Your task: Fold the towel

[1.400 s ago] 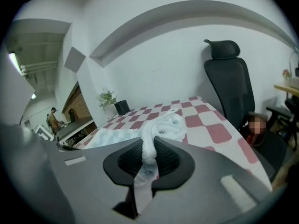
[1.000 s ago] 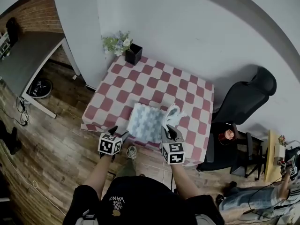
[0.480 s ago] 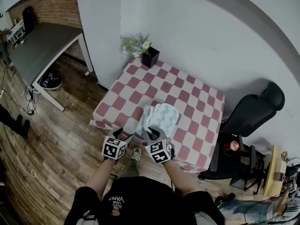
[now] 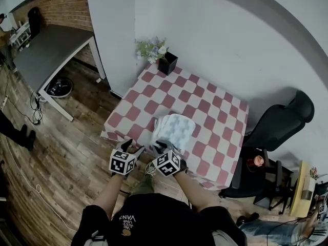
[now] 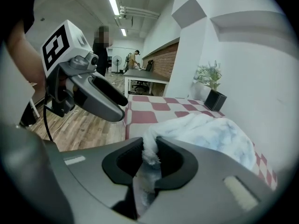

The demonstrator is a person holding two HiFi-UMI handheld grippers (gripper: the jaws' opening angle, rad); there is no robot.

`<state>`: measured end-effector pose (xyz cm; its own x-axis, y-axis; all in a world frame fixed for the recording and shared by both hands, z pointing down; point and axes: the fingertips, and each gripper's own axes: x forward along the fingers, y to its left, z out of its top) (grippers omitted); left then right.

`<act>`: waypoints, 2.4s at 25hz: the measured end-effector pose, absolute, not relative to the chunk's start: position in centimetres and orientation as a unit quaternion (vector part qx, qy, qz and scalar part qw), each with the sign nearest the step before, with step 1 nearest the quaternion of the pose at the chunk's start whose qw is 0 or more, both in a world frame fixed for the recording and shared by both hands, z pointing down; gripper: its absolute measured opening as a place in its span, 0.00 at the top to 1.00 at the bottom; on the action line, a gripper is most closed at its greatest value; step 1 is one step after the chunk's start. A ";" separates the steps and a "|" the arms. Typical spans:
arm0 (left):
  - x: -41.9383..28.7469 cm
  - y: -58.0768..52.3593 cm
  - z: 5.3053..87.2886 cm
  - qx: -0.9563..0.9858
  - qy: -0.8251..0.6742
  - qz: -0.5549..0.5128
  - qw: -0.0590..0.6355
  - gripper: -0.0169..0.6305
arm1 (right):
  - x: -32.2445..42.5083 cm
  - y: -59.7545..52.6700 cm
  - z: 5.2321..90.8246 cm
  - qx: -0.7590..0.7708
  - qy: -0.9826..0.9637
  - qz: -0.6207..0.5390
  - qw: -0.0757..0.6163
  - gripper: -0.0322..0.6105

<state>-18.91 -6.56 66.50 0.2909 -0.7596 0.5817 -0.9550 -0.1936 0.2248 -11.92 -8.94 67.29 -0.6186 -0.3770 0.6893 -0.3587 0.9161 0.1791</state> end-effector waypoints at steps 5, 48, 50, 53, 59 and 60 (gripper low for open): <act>-18.8 -7.2 65.7 0.757 -0.569 0.171 0.271 0.56 | -12.7 -7.7 68.3 0.167 -0.911 0.019 0.376 0.69; -4.3 0.4 55.2 0.848 -0.506 0.111 0.108 0.92 | 11.0 1.3 53.7 0.470 -0.871 0.137 0.046 0.93; -3.7 0.7 55.0 0.857 -0.494 0.110 0.100 0.95 | 11.6 1.8 53.6 0.481 -0.864 0.139 0.042 0.94; -3.1 1.2 54.8 0.870 -0.471 0.111 0.094 0.97 | 11.6 2.5 53.7 0.493 -0.857 0.147 0.040 0.94; -4.5 2.1 53.9 0.894 -0.421 0.134 0.073 0.97 | 9.7 2.5 53.5 0.523 -0.835 0.166 0.041 0.94; -5.1 2.4 53.7 0.896 -0.415 0.139 0.068 0.97 | 9.0 2.5 53.4 0.525 -0.834 0.167 0.040 0.94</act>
<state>-5.07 2.41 53.73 0.6166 -0.7253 0.3062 -0.7631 -0.6462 0.0062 9.02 2.50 53.35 -0.4455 -0.8619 0.2424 -0.8887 0.3929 -0.2362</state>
